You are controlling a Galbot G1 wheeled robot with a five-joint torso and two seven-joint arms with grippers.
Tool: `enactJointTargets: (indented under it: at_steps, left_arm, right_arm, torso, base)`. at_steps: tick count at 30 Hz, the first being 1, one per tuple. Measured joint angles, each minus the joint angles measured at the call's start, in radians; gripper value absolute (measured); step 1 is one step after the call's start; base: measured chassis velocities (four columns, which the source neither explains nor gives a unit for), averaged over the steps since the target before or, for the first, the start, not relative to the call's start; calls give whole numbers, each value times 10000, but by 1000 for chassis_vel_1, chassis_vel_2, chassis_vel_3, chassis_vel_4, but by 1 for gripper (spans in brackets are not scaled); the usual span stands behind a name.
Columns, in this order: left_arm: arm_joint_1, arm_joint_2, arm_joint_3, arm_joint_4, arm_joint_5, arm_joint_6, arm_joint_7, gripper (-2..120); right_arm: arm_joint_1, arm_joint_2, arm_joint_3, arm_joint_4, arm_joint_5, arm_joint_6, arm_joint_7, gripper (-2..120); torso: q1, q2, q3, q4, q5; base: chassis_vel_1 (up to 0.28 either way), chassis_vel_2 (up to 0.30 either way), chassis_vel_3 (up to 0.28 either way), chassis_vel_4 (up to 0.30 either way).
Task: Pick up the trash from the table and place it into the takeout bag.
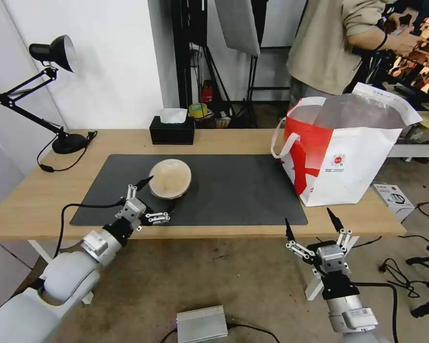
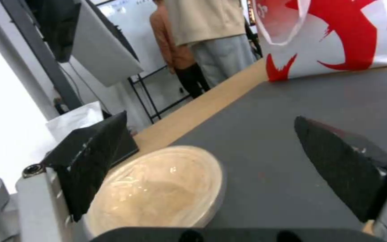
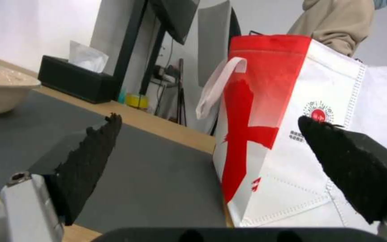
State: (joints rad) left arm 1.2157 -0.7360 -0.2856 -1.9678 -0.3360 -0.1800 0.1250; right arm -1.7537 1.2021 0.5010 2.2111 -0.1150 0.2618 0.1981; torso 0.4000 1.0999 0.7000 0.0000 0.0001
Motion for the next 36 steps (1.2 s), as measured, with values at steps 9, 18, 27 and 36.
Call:
enactJointTargets:
  at_steps: [9, 18, 27, 36]
  left_arm:
    - [-218, -67, 216, 215, 333, 154, 196, 100]
    - [-496, -201, 523, 622, 627, 282, 239, 100]
    - [-905, -191, 682, 987, 751, 563, 212, 100]
    - [-1167, -88, 786, 1191, 754, 662, 208, 100]
  right_arm:
    - [0, 0, 1, 0, 0, 0, 0, 100]
    - [0, 0, 1, 0, 0, 0, 0, 100]
    - [1, 0, 1, 0, 0, 0, 0, 100]
    - [0, 0, 1, 0, 0, 0, 0, 100]
  torso:
    - [-1, 0, 0, 0, 0]
    - [-1, 0, 0, 0, -1]
    - [-1, 0, -1, 0, -1]
    - [-1, 0, -1, 0, -1]
  base:
    - [0, 0, 0, 0]
    - [0, 0, 0, 0]
    - [0, 0, 0, 0]
    - [0, 0, 0, 0]
